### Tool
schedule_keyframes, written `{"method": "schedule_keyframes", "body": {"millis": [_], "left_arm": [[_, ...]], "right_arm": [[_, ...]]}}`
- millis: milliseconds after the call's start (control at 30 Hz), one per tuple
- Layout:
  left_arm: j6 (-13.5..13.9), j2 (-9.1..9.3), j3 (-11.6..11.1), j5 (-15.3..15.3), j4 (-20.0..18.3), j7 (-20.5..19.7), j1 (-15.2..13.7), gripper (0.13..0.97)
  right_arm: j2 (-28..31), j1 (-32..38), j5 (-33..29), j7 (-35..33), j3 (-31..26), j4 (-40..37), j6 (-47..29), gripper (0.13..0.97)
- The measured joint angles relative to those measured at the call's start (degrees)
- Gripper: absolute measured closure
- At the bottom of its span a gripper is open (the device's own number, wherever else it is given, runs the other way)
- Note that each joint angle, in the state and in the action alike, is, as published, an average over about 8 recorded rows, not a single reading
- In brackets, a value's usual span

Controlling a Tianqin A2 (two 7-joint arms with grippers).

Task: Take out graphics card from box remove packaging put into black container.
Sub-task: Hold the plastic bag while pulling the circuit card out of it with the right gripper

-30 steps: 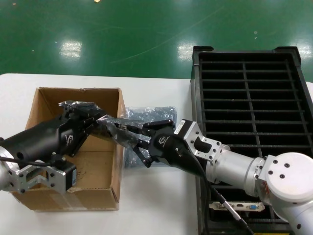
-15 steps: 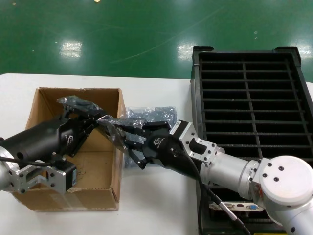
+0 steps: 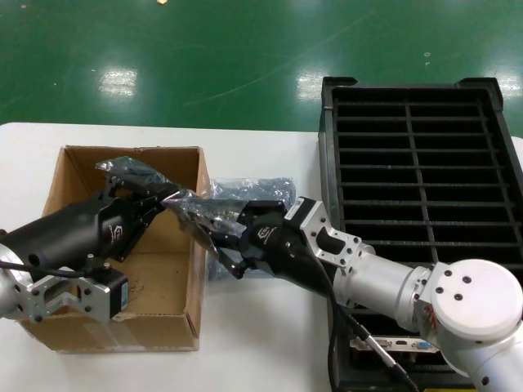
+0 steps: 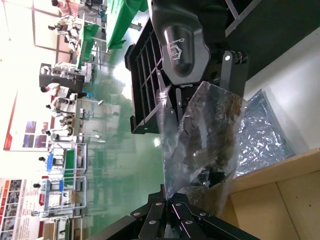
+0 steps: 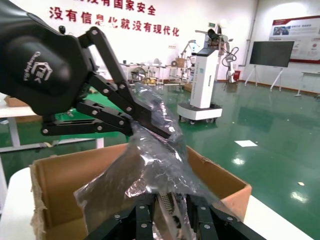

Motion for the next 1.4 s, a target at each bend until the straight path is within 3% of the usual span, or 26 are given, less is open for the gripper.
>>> {"method": "schedule_keyframes", "body": {"millis": [600,1400], "left_arm": [[0.0,0.00,0.0,0.0,0.0,0.0,0.0,0.958],[0.0,0.00,0.0,0.0,0.0,0.0,0.0,0.958]], "right_arm": [[1.8,-1.2,0.0,-1.5,1.3,2.9,1.4,0.906],[9.7,-7.0,0.5,-0.8,0.9,18.3,-1.9,0.906]]}}
